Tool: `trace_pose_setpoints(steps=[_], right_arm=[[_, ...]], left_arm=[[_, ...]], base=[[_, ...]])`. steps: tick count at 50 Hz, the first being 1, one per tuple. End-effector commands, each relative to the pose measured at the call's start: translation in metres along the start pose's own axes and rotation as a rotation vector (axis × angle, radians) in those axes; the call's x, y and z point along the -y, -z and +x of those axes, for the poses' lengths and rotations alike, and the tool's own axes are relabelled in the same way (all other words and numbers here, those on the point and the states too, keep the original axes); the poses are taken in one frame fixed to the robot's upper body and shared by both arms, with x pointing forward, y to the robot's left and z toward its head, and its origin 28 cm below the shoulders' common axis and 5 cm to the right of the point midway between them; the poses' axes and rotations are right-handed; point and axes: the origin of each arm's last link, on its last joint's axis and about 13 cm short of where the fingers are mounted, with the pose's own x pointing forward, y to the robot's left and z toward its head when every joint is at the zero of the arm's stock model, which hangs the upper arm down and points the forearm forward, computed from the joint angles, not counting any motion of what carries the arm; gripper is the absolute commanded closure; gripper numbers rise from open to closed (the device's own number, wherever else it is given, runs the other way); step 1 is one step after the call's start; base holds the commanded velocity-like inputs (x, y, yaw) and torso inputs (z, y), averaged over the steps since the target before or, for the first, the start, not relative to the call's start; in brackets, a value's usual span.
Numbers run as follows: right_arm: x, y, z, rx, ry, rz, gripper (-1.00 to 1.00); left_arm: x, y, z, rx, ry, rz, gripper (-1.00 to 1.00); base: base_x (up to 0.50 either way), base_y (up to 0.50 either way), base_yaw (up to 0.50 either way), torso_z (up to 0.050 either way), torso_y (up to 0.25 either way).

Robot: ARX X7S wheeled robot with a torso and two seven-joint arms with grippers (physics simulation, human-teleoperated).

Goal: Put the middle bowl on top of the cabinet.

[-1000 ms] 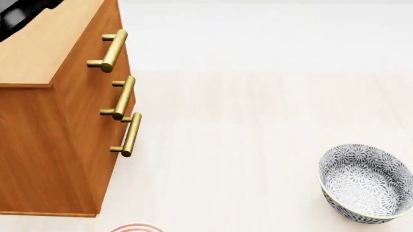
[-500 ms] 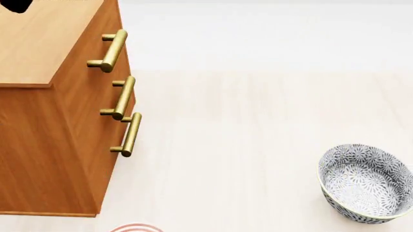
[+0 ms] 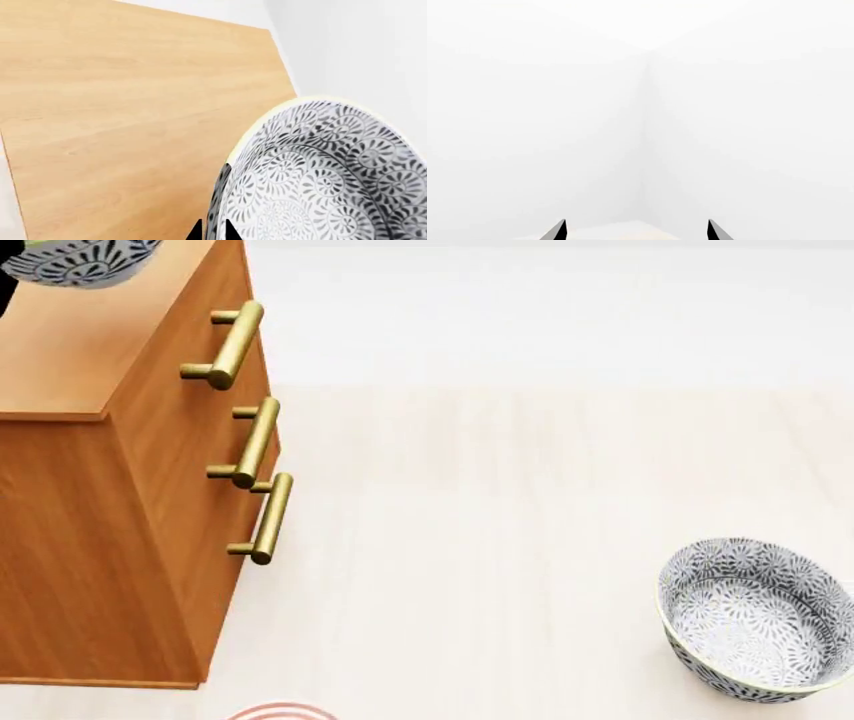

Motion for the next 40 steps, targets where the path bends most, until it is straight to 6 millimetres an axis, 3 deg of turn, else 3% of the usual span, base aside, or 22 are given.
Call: trace_pose_setpoints(steps=[1,16,40], right_arm=[[0.000,0.001,-0.001,0.000,0.001,0.002,-1.00],[0.000,0.001,-0.001,-0.002,0.000,0.002,-1.00],[0.000,-0.001,0.000,0.004,-0.008,0.001,-1.00]], left_arm=[[-0.005,-0.013,0.012,0.075,-0.083,-0.065,1.00],[-0.014,-0.016,0.027,0.229,-0.183,-0.045,1.00],[-0.021,-0.007,0.039,0.250,-0.214,-0.014,1.00]], base=[[0.00,0.00,0.00,0.000,0.000],[0.00,0.00,0.00,0.000,0.001],[0.00,0.00,0.00,0.000,0.000]])
